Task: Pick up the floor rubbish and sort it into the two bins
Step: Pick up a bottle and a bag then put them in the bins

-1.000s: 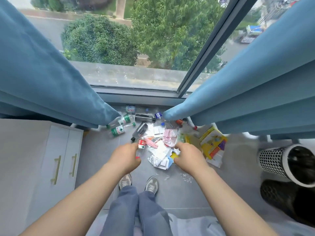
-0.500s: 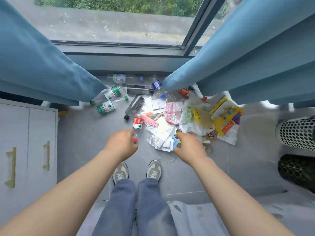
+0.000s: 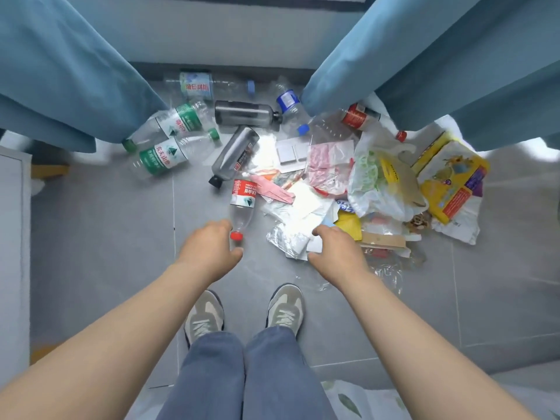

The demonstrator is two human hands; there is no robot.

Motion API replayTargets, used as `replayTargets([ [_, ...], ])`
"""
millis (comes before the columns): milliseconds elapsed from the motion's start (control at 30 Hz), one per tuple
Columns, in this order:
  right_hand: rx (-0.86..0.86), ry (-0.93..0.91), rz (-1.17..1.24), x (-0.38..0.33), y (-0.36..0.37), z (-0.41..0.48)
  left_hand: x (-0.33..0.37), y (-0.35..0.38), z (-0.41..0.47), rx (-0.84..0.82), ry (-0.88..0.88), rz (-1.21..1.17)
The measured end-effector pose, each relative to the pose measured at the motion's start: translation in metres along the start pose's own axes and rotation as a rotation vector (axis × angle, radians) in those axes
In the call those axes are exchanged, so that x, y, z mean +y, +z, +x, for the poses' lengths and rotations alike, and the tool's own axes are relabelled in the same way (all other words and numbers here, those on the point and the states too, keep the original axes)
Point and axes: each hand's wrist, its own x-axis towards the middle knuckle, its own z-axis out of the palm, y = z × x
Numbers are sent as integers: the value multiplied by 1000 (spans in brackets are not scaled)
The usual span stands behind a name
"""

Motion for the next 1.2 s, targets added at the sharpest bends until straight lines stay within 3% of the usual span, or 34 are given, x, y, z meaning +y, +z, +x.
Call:
replayTargets([
  [500,222,-12,142,38,102,74,-24,98,86,202,3,-11],
  [967,444,74,213,54,131,103,-22,122,134,297,-43,-199],
  [1200,403,163,204,51,140,107,-24,123,143,316,-39,-209],
])
